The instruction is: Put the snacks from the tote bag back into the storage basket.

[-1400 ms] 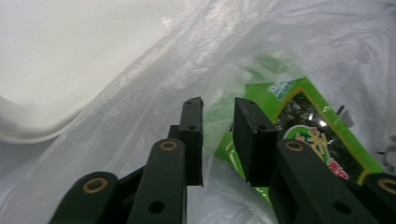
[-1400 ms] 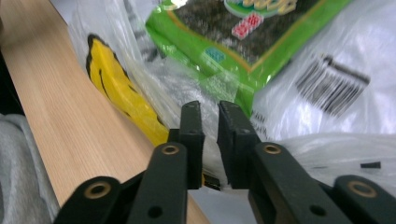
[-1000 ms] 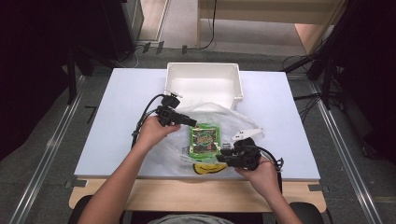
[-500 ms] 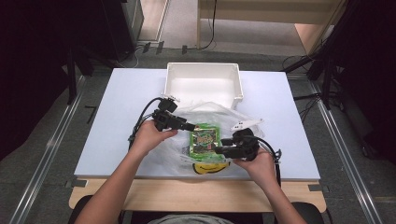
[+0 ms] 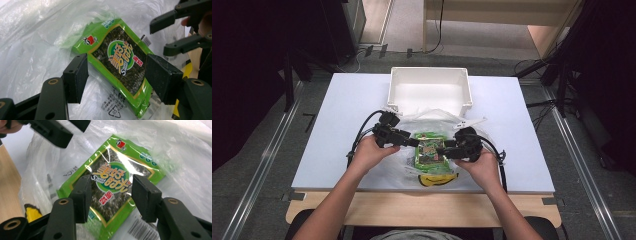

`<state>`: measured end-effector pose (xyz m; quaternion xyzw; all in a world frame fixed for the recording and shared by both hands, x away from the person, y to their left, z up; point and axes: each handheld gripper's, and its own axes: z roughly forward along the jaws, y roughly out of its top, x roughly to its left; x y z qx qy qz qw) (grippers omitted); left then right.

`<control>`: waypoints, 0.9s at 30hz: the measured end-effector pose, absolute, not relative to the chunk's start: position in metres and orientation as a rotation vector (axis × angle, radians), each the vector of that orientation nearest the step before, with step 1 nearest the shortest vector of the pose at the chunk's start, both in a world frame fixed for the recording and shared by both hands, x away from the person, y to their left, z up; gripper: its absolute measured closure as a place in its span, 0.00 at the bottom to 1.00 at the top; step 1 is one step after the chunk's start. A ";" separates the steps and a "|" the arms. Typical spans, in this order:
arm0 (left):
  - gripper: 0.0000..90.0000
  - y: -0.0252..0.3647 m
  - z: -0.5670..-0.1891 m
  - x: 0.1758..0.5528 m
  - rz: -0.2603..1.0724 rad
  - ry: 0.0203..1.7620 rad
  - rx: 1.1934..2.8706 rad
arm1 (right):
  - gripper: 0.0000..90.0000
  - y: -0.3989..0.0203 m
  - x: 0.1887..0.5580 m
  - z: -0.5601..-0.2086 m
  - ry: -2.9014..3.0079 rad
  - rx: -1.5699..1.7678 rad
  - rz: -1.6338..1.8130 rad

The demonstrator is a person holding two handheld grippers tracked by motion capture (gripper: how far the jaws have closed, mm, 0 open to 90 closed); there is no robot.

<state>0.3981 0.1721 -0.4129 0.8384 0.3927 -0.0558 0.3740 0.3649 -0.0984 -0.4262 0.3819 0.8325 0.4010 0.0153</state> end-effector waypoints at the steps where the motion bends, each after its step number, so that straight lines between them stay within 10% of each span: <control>1: 0.41 0.172 -0.413 0.396 -0.137 0.999 2.156 | 0.59 -0.097 0.366 -0.426 2.586 1.197 1.246; 27: 0.84 0.175 -0.425 0.370 -0.156 0.997 2.137 | 0.60 -0.103 0.370 -0.439 2.560 1.248 1.247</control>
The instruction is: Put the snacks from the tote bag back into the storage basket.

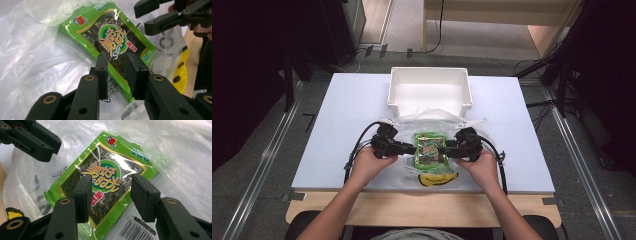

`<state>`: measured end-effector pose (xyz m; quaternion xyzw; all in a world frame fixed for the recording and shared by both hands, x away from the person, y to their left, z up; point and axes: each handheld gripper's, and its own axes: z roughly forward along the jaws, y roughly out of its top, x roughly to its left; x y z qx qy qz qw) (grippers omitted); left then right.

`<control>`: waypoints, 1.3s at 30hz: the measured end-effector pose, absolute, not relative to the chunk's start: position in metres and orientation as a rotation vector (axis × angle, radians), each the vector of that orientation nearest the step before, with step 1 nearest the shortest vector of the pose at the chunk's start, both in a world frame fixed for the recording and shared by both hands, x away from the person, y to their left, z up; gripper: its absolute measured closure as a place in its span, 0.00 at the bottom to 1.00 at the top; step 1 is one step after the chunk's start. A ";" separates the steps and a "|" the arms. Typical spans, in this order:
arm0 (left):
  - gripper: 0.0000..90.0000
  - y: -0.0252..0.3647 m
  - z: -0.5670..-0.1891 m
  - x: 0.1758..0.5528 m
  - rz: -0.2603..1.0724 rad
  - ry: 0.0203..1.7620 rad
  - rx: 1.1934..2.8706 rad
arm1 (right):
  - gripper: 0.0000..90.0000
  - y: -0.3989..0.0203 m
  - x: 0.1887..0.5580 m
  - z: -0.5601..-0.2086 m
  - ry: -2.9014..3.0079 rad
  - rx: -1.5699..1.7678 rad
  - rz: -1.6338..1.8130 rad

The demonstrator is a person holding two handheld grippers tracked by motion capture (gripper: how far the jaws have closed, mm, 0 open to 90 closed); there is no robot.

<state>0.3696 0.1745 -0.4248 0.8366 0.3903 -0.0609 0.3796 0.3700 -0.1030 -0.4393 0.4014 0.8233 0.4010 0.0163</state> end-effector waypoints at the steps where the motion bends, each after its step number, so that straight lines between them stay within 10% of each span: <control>1: 0.85 0.173 -0.425 0.369 -0.164 1.001 2.138 | 0.60 -0.103 0.370 -0.440 2.559 1.251 1.244; 39: 0.95 0.160 -0.445 0.368 -0.191 0.982 2.214 | 0.57 -0.105 0.369 -0.448 2.557 1.274 1.233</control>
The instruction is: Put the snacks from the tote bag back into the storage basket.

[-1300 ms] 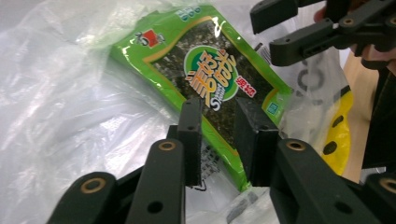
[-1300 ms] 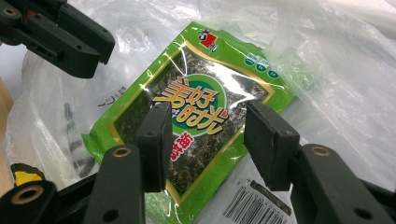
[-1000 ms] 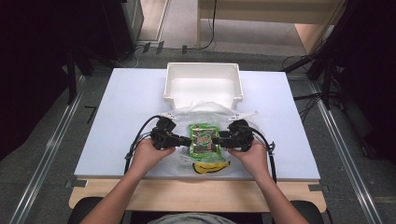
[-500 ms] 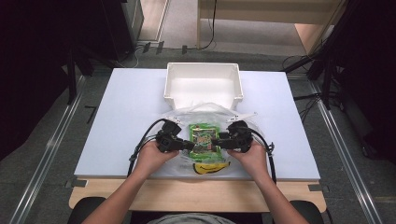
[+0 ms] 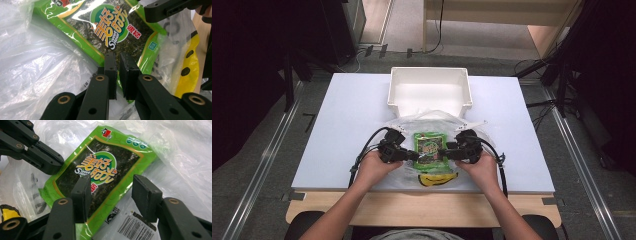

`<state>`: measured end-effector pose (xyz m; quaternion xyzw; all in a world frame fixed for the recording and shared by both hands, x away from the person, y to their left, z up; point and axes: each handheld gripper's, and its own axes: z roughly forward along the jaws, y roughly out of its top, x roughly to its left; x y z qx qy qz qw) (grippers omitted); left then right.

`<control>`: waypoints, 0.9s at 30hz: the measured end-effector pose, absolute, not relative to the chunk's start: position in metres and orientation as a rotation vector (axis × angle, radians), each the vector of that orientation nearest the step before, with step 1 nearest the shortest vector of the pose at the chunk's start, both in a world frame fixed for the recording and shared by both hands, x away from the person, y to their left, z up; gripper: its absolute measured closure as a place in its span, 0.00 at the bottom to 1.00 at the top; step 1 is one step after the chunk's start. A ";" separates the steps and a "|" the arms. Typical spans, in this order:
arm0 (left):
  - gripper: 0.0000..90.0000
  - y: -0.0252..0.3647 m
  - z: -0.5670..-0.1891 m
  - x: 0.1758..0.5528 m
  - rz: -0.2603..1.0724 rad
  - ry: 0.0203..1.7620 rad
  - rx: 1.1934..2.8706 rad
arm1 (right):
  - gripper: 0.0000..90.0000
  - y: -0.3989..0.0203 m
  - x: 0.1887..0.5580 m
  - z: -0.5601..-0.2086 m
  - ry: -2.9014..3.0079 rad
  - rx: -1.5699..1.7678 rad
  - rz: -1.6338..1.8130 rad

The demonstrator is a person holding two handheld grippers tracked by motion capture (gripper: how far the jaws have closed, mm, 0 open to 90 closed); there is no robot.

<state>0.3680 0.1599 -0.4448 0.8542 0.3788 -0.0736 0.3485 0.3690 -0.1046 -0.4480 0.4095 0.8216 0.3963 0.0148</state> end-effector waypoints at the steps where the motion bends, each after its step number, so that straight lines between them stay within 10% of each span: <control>1: 0.95 0.160 -0.445 0.368 -0.191 0.985 2.215 | 0.57 -0.105 0.369 -0.448 2.555 1.273 1.237; 27: 0.94 0.159 -0.453 0.372 -0.213 1.005 2.216 | 0.47 -0.099 0.372 -0.443 2.550 1.306 1.290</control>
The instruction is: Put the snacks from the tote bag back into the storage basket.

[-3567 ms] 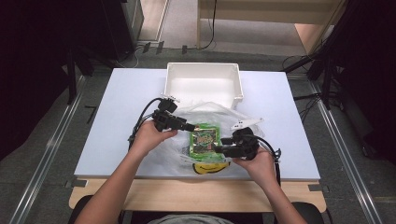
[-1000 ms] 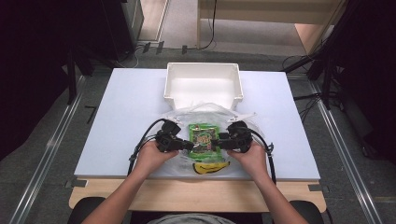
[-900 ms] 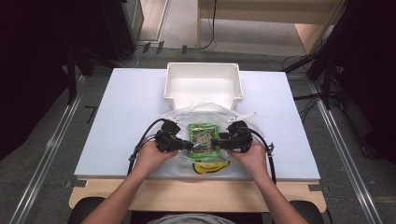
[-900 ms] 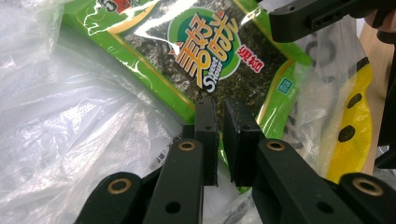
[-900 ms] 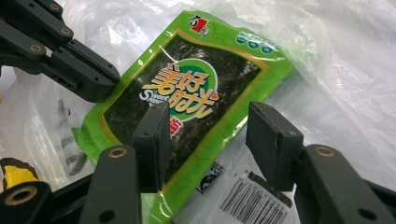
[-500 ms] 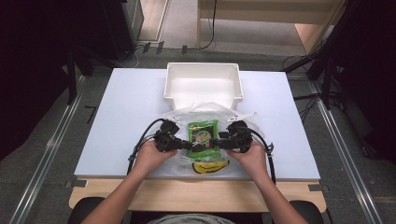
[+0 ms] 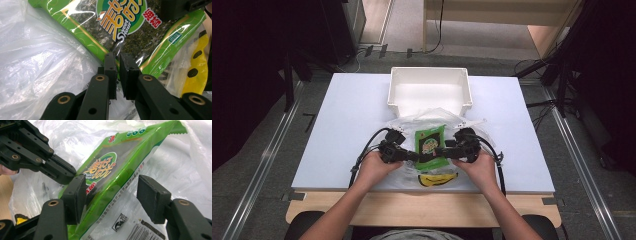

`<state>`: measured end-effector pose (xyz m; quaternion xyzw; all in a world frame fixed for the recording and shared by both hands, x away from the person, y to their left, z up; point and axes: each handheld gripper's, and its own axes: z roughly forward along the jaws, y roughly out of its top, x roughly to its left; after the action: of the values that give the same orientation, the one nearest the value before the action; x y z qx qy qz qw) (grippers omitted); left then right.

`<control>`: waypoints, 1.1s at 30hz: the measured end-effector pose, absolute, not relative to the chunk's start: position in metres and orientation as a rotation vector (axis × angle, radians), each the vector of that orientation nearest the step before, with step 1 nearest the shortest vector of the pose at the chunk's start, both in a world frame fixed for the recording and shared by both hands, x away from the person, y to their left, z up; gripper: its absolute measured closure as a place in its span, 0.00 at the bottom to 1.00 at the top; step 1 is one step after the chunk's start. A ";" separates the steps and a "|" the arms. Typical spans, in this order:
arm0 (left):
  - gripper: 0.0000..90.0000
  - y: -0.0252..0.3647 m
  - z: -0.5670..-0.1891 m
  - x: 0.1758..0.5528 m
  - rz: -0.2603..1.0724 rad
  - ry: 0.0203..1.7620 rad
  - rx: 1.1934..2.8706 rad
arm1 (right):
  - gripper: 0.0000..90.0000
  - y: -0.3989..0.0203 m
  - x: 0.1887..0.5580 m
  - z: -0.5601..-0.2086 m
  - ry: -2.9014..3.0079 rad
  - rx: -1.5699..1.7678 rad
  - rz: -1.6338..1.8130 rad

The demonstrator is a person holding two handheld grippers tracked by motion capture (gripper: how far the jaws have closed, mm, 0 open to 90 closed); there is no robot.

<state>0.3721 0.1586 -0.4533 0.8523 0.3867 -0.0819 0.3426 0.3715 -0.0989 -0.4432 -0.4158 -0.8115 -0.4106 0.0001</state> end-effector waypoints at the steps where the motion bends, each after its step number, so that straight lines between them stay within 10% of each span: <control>1: 0.94 0.158 -0.454 0.372 -0.211 1.006 2.217 | 0.47 -0.098 0.372 -0.443 -2.544 -1.311 -1.291; 33: 0.85 0.154 -0.458 0.371 -0.277 1.003 2.202 | 0.82 -0.104 0.374 -0.425 -2.422 -1.306 -1.418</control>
<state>0.3709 0.1535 -0.4578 0.8483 0.3864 -0.1066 0.3459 0.3737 -0.1045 -0.4247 -0.4219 -0.7821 -0.4580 0.0229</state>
